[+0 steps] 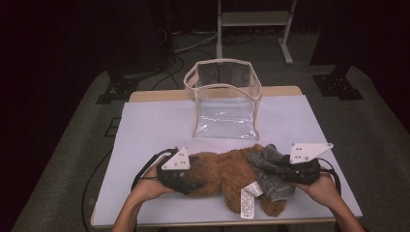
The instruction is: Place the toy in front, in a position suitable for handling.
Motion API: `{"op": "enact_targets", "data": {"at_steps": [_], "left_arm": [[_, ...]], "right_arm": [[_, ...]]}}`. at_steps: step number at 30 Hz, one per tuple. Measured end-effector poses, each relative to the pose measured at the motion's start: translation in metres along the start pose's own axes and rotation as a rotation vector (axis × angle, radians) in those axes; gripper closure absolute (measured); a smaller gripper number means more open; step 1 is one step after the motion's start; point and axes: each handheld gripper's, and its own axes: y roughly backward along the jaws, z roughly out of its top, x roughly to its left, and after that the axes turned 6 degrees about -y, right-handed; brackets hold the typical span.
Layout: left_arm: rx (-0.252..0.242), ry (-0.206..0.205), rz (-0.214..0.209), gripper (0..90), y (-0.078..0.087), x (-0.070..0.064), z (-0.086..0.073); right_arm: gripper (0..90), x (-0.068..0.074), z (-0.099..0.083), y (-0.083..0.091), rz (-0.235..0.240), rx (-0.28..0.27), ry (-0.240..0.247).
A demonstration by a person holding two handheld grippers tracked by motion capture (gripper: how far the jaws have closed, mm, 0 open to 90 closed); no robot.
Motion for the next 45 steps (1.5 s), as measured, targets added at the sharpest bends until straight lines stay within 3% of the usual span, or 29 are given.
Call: {"op": "enact_targets", "data": {"at_steps": [3, 7, 10, 15, 18, 28, 32, 36, 38, 42, 45], "left_arm": [[-0.027, 0.041, -0.004, 23.6, 0.003, 0.008, 0.002], [-0.008, 0.039, -0.018, 23.8, -0.005, 0.009, 0.005], [0.026, 0.006, -0.018, 25.6, -0.006, 0.005, 0.004], [0.007, 0.013, -0.018, 27.3, -0.004, 0.002, -0.001], [0.003, 0.007, -0.02, 27.6, -0.006, 0.001, 0.0], [0.007, -0.014, -0.019, 27.9, -0.007, 0.0, 0.001], [0.002, -0.02, -0.017, 28.3, -0.005, -0.002, -0.001], [0.004, -0.021, -0.012, 28.6, -0.007, -0.003, 0.001], [0.003, -0.021, -0.015, 28.8, -0.008, -0.003, 0.002], [0.004, -0.029, -0.018, 29.4, -0.013, -0.004, 0.005], [0.006, -0.039, -0.022, 29.7, -0.018, -0.004, 0.01]], "right_arm": [[80.8, 0.002, -0.009, -0.004, 0.027, -0.031, -0.029], [80.8, 0.009, -0.012, -0.006, 0.032, -0.039, -0.018], [80.8, 0.01, -0.014, -0.001, 0.033, -0.021, -0.015], [80.7, 0.0, -0.04, 0.008, 0.008, 0.038, -0.073], [80.5, -0.005, -0.049, 0.011, 0.008, 0.034, -0.113], [80.6, -0.013, 0.008, 0.011, 0.023, -0.077, -0.032], [80.6, -0.016, 0.003, 0.002, 0.03, -0.07, -0.047], [80.6, -0.019, -0.016, 0.008, 0.021, -0.069, -0.096], [80.5, -0.018, -0.019, 0.012, 0.006, -0.053, -0.095], [80.5, -0.011, 0.0, 0.014, -0.004, -0.046, -0.037], [80.4, -0.005, 0.021, 0.003, 0.006, -0.037, 0.014]]}}
